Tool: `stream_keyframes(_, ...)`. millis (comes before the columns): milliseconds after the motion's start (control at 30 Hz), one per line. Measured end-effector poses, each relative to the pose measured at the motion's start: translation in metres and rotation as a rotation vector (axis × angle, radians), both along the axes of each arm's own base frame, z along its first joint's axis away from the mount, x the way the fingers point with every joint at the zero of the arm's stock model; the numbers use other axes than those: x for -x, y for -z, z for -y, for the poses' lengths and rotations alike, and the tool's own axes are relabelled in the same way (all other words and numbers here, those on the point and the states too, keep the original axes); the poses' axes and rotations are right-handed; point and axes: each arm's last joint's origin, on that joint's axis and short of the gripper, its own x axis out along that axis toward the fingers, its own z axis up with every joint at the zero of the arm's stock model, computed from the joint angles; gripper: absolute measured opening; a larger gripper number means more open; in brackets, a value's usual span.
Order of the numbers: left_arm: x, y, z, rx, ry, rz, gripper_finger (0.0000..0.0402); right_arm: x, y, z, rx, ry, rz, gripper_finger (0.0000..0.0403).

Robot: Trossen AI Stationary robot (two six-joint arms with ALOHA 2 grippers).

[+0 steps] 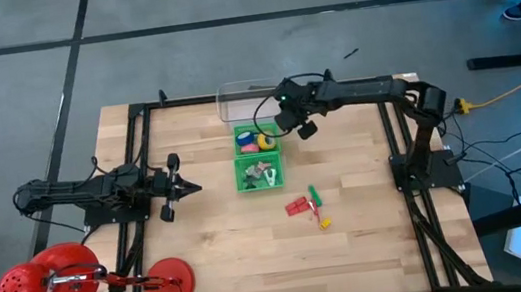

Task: Pick and place Stapler, Stapler remover, tape
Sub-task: Move the transparent bin to the top right of the table

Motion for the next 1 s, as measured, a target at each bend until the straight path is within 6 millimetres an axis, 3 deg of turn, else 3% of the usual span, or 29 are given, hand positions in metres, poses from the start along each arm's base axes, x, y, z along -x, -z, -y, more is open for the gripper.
stream_keyframes(300,0.000,0.000,0.000,0.000,0.000,0.000,0.0007,0.001,-0.007,-0.001,-0.035,0.049,-0.033,0.0016)
stream_keyframes(467,0.000,0.000,0.000,0.000,0.000,0.000,0.0006,0.001,-0.019,0.001,-0.051,0.111,-0.044,0.0021)
stream_keyframes(767,0.000,0.000,0.000,0.000,0.000,0.001,0.0005,-0.007,-0.070,0.008,-0.117,0.284,0.073,0.0013)
stream_keyframes(1000,0.000,0.000,0.000,0.000,0.000,0.001,0.0006,0.004,-0.114,0.004,-0.334,0.422,0.067,0.0013)
